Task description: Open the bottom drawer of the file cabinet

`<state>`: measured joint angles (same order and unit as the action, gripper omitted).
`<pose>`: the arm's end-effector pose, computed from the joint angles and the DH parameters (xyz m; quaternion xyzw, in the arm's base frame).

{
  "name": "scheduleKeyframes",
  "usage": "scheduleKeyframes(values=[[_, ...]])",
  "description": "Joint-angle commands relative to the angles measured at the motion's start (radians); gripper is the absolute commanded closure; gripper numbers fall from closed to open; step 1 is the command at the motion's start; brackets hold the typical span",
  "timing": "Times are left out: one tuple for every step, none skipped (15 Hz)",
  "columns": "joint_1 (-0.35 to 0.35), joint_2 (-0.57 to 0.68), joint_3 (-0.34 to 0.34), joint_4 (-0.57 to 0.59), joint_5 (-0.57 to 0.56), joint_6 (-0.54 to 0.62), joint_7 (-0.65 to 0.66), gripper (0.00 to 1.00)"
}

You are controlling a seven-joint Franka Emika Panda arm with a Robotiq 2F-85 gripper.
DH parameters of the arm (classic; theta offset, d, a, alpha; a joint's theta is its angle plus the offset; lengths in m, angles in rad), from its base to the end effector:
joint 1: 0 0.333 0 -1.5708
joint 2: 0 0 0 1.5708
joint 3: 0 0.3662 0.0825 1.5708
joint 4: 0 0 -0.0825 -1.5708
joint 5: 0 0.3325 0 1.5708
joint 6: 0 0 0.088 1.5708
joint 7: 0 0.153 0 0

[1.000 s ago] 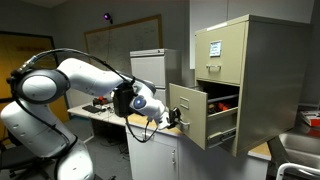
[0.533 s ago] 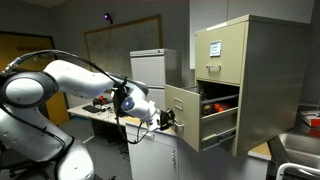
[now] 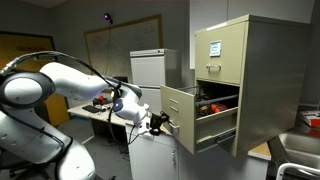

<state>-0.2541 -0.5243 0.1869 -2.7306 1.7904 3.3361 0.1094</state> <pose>0.2872 -0.1278 0.4687 -0.4676 0.7630 -0.3641 0.2580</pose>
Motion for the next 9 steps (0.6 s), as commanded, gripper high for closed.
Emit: scheduleKeyframes(values=[[0.180,-0.009,0.052,-0.038,0.053,0.019,0.101,0.01],[0.197,0.003,0.057,-0.035,0.064,0.045,0.117,0.00],[0.219,0.017,0.059,-0.032,0.072,0.079,0.141,0.00],[0.236,0.031,0.055,-0.007,0.144,0.112,0.082,0.00],[0.254,0.038,0.048,0.009,0.180,0.145,0.062,0.00],[0.266,0.039,0.039,0.024,0.225,0.165,0.030,0.00],[0.273,0.035,0.027,0.036,0.268,0.175,-0.005,0.00],[0.276,0.032,0.019,0.046,0.307,0.179,-0.039,0.00],[0.276,0.027,0.008,0.054,0.350,0.179,-0.082,0.00]])
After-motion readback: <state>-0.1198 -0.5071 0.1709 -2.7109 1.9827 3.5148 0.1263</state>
